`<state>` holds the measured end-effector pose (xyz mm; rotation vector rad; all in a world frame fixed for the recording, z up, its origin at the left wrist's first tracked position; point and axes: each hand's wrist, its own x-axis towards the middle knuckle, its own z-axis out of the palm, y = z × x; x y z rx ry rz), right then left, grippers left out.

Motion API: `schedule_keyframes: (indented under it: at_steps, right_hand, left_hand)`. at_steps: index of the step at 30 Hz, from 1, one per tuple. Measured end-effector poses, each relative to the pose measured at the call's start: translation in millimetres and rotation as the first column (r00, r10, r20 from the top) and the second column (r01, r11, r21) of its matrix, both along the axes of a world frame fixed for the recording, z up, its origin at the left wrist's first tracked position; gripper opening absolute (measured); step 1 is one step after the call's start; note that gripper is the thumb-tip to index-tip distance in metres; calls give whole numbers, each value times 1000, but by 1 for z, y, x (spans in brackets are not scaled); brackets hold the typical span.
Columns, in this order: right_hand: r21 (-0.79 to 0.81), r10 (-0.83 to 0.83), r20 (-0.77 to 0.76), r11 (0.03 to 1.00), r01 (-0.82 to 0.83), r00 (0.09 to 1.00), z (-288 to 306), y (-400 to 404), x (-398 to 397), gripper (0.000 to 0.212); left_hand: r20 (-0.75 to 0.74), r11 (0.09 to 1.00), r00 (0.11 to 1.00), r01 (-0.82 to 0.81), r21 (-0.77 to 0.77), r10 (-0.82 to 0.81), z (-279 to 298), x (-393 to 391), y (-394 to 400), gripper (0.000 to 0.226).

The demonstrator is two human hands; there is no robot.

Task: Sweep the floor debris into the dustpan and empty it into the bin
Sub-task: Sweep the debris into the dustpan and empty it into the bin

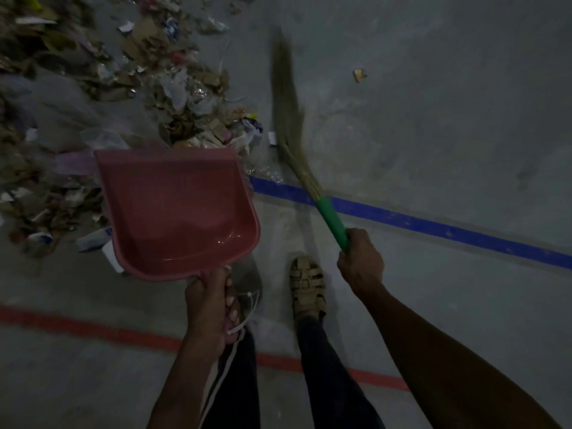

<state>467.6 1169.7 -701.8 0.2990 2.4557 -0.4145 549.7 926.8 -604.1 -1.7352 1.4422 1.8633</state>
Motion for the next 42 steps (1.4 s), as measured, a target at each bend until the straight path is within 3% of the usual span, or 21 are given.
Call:
schedule_keyframes:
  at_steps: [3, 6, 12, 17, 20, 24, 32, 42]
  right_hand:
    - [-94, 93, 29, 991, -90, 995, 4, -18, 15, 48]
    - [-132, 106, -63, 985, -114, 992, 10, -28, 30, 49]
    - [5, -76, -207, 997, 79, 975, 22, -32, 60, 39]
    - [151, -63, -43, 986, 68, 997, 28, -26, 74, 32]
    - [111, -8, 21, 994, 5, 1000, 31, -31, 78, 27]
    - [-25, 79, 65, 997, -78, 995, 38, -39, 69, 37]
    - [-174, -52, -144, 984, 26, 988, 66, 17, 32, 47]
    - [-42, -135, -307, 991, 128, 942, 55, 120, -83, 49]
  left_hand:
    - [7, 1000, 1000, -8, -22, 8, 9, 10, -17, 35]
    - [28, 998, 999, 21, -53, -19, 17, 21, -33, 33]
    - [49, 1000, 999, 12, -12, -11, 21, 40, -53, 30]
    - [59, 999, 997, 42, -3, -42, 25, 47, -62, 31]
    - [37, 998, 997, 63, -5, -63, 27, 46, -62, 30]
    - [64, 991, 991, 123, -56, -119, 32, 33, -56, 29]
    - [51, 985, 988, 149, -89, -145, 55, -19, -11, 27]
    - [-94, 993, 989, 114, -33, -117, 49, -112, 93, 28]
